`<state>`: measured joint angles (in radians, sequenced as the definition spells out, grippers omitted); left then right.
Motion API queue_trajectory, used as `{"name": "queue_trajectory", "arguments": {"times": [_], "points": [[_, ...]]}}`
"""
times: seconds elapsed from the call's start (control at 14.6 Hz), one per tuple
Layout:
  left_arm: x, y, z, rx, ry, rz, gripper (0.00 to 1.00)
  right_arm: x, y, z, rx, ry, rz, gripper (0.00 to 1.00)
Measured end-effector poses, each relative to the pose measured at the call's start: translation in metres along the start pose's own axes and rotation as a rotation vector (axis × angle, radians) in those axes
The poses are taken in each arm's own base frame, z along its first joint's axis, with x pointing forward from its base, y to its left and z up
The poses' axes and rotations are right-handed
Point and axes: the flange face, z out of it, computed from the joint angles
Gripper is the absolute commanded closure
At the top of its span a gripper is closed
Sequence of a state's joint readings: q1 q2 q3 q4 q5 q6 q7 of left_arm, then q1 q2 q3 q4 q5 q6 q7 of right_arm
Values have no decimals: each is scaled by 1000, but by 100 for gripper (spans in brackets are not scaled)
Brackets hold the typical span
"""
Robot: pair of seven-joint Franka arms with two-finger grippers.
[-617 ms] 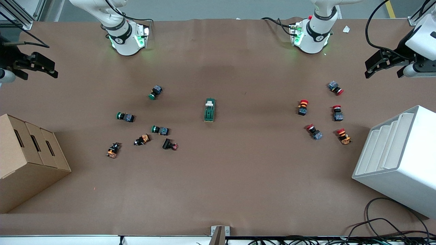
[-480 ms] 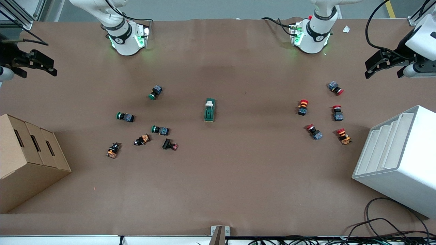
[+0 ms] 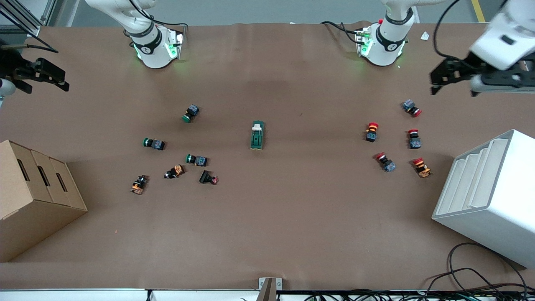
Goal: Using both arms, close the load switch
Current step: 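Move the left gripper over the green load switch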
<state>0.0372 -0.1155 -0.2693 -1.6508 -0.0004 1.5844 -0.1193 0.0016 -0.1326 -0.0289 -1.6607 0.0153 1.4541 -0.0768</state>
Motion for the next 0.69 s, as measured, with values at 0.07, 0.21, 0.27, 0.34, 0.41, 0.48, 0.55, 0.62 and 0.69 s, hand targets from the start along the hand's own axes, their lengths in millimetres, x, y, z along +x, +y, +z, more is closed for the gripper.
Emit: {"name": "queue_trajectory", "arguments": {"times": [0.07, 0.21, 0.27, 0.34, 0.41, 0.48, 0.55, 0.62, 0.69], "points": [[0, 28, 3, -1, 6, 3, 0, 0, -1, 0, 13, 0, 0, 0], [-7, 92, 11, -6, 13, -34, 0, 0, 1, 1, 27, 0, 4, 0], [-13, 127, 18, -13, 17, -72, 0, 0, 1, 2, 29, -1, 5, 0], [-20, 162, 28, -23, 17, -110, 0, 0, 2, 3, 31, -3, 6, 0], [-29, 195, 39, -31, 17, -144, 0, 0, 2, 3, 32, -4, 7, 0], [-38, 225, 53, -27, 22, -173, 0, 0, 2, 3, 33, -5, 7, 0], [-48, 252, 68, -14, 34, -199, 0, 0, 2, 4, 34, -5, 7, 0], [-58, 279, 86, 2, 47, -215, 0, 0, 2, 3, 34, -5, 7, 0], [-70, 302, 103, 19, 60, -220, 0, 0, 2, 3, 34, -4, 7, 0]]}}
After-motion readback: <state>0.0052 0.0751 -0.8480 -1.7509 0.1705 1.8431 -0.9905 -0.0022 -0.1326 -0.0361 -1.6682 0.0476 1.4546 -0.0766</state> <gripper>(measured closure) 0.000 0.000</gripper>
